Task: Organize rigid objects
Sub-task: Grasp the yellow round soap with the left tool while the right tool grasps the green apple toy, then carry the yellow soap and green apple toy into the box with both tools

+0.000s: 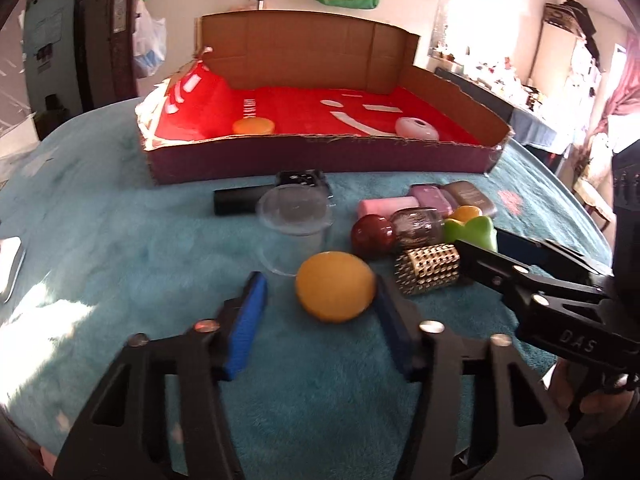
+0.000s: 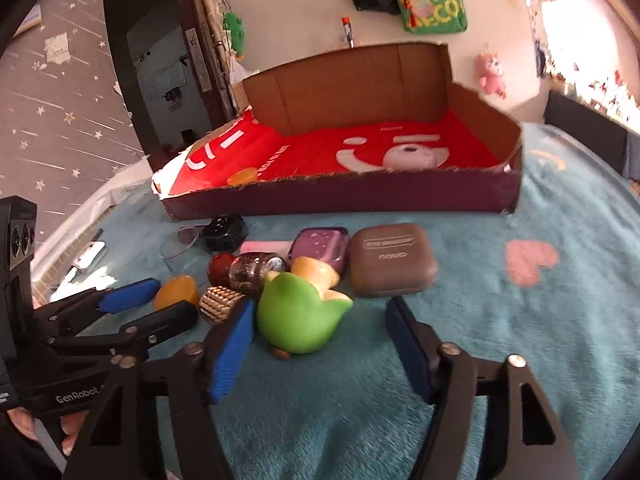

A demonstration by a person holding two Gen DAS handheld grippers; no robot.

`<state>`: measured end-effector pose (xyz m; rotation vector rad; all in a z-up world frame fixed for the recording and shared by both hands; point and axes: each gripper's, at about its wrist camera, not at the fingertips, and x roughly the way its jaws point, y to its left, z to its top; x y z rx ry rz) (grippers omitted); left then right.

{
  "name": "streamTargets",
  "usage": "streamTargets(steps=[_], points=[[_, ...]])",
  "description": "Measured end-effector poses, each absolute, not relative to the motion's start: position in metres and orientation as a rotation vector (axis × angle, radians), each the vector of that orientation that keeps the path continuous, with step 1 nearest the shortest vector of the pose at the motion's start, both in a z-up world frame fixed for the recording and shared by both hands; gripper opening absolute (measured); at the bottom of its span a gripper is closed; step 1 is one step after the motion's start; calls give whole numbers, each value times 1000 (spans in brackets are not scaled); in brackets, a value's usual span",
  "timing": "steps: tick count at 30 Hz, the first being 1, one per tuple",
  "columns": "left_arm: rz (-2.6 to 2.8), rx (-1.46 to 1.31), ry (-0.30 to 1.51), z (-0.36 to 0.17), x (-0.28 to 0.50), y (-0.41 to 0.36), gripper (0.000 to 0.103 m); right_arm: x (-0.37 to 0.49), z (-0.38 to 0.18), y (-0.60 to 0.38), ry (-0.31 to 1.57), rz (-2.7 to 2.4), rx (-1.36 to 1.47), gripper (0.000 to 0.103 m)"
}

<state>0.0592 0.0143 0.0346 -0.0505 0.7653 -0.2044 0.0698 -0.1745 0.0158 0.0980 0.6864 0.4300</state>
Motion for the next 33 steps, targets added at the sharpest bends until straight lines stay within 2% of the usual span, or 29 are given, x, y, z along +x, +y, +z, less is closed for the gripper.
streamTargets(steps=[1,2,19,33], points=[[-215,-51,768,35,60,14,36,70,16,-174,683,436,103,60],[-219,-49,773,36,61,13,36,71,17,-172,683,460,113,50],[-244,-85,765,45,56,17,36,69,27,-178,678,482,143,49],[-279,-79,702,75,60,15,36,71,51,-177,631,511,140,49]])
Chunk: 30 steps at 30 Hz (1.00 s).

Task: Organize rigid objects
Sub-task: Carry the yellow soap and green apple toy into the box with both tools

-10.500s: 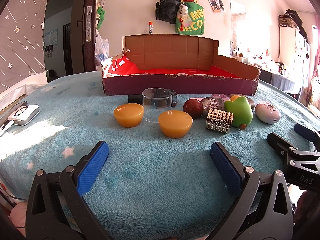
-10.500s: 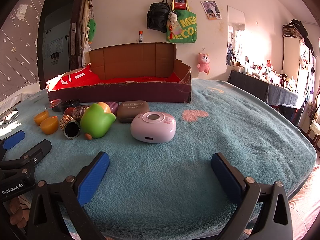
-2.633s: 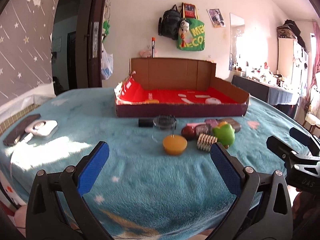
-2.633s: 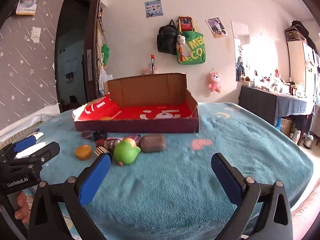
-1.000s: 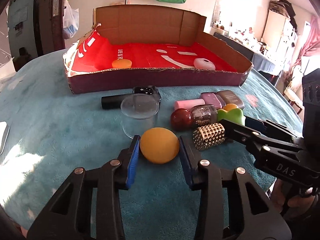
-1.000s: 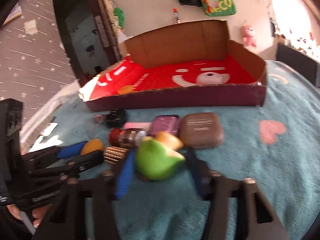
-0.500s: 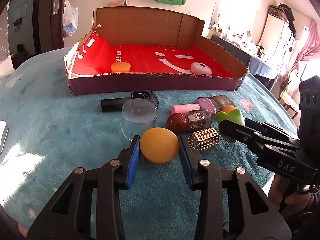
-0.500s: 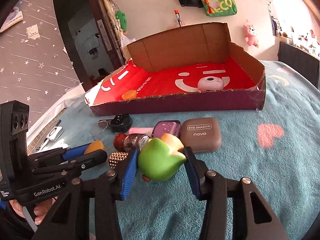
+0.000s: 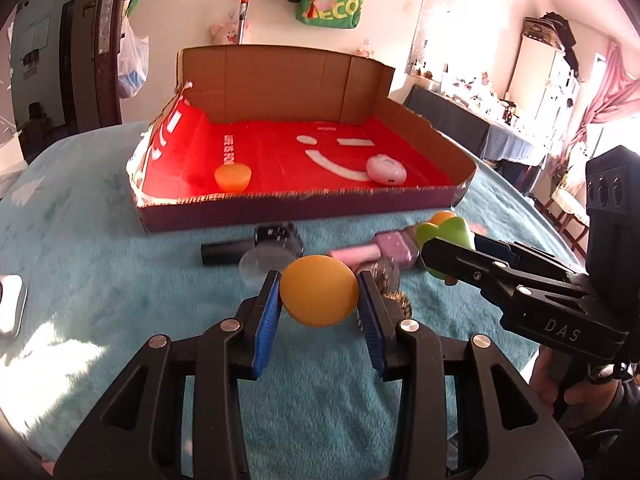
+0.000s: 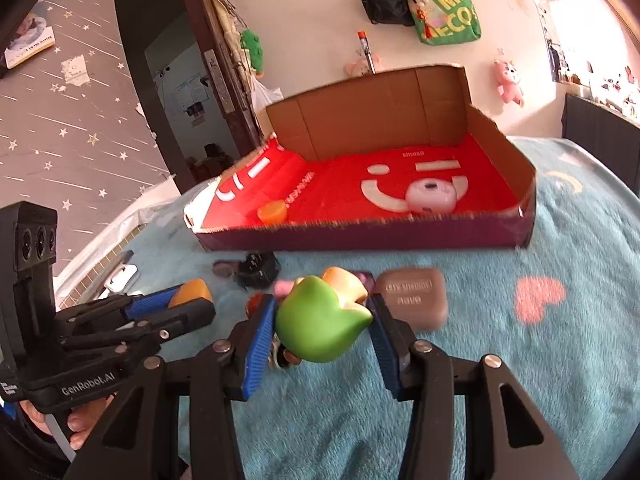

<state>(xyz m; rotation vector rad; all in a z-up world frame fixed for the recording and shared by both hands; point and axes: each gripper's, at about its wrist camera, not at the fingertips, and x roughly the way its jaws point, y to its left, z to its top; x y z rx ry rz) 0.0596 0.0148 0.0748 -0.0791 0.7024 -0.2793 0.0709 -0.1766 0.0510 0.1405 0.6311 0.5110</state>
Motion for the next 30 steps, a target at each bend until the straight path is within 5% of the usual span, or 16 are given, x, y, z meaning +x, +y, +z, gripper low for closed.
streamTargets(steps=[14,30], points=[[-367,-13,750,98,150,9,36,141,91,-167,618,583,41,49],[-448,119,885,71,232,-3,36,231,63,-141,806,688,-138,49]])
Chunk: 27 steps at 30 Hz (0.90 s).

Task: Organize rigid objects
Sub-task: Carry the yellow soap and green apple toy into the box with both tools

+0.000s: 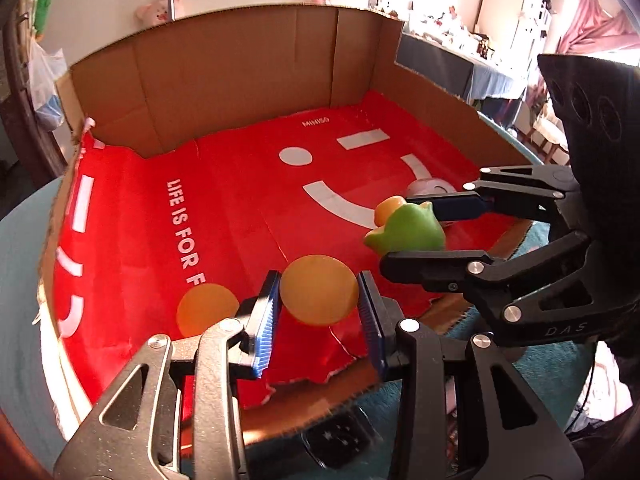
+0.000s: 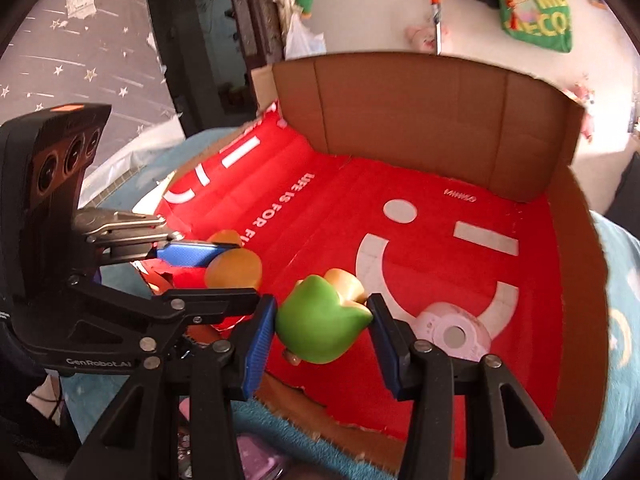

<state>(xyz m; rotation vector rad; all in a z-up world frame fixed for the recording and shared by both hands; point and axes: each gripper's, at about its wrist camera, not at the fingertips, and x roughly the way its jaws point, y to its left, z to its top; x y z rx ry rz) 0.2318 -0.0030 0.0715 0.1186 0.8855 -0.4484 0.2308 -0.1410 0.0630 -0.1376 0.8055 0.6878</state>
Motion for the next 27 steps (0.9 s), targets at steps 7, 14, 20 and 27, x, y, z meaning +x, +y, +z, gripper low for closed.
streamTargets(steps=[7,14,20,27], points=[[-451,117,931,57,246,-4,36,247,52,-140,862,686,-173,49],[-449,109,928,56,248,-1,36,253,48,-138,885,696,-172,49],[-447,116,925,56,246,-2,36,255,48,-137,895,701,-163,49],[-448,117,923,57,248,-2,36,255,47,-137,896,702,-167,49]])
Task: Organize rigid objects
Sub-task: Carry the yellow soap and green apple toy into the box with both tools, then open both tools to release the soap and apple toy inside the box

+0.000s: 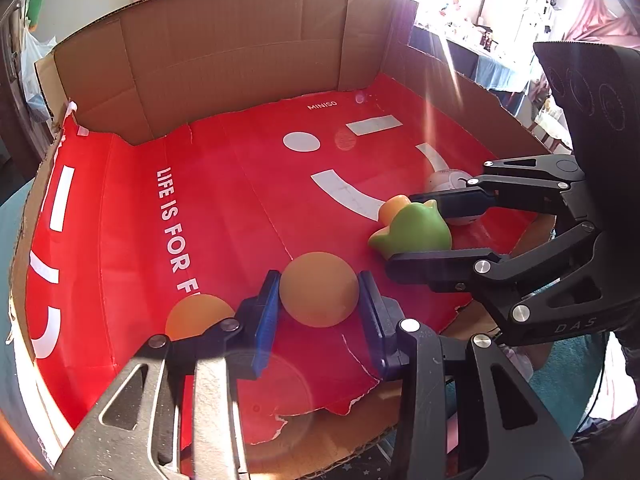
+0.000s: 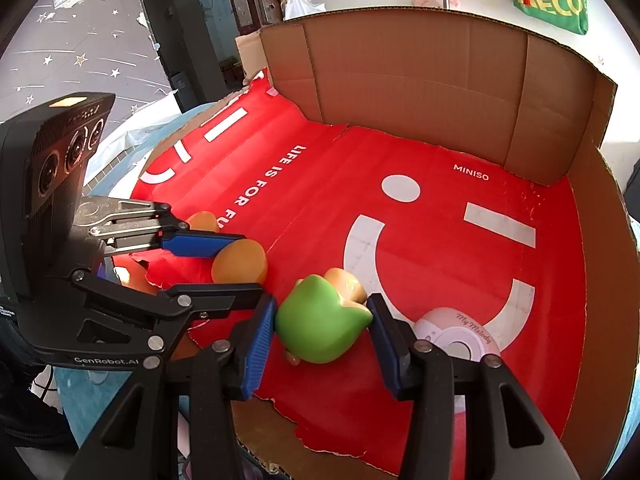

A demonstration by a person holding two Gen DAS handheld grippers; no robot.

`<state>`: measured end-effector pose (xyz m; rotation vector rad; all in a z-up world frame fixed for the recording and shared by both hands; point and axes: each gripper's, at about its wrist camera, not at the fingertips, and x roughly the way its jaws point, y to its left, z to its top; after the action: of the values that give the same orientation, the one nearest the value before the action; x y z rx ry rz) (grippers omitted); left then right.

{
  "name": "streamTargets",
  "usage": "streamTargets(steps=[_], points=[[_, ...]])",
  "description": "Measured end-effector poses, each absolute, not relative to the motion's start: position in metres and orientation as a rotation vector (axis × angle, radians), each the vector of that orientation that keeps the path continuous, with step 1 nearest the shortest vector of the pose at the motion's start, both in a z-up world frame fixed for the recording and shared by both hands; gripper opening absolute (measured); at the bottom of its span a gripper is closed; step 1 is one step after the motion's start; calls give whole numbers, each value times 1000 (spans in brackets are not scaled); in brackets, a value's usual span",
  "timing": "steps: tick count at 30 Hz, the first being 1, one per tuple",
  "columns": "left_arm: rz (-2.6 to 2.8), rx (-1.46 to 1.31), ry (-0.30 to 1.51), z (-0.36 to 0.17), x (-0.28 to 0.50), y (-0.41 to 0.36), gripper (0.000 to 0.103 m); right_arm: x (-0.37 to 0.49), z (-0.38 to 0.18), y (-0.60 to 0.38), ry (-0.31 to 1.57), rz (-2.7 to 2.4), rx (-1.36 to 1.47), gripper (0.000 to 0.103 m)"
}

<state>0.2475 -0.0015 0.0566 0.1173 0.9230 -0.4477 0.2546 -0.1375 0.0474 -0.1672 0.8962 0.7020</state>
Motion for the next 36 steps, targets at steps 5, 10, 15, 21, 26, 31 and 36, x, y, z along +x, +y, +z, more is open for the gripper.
streamTargets(steps=[5,10,15,21,26,31,36], points=[[-448,121,916,56,248,-2,37,255,46,-137,904,707,-163,49],[-462,106,916,56,250,-1,46,254,43,-134,903,710,-177,50],[-462,98,916,57,251,1,47,256,43,-136,912,718,-155,50],[-457,98,910,59,249,2,49,256,44,-136,913,720,-156,50],[-449,85,888,66,246,7,55,255,49,-137,900,714,-161,50],[-437,68,862,76,240,11,59,253,56,-140,889,703,-163,50],[-415,32,829,87,229,20,67,247,63,-142,877,689,-166,54]])
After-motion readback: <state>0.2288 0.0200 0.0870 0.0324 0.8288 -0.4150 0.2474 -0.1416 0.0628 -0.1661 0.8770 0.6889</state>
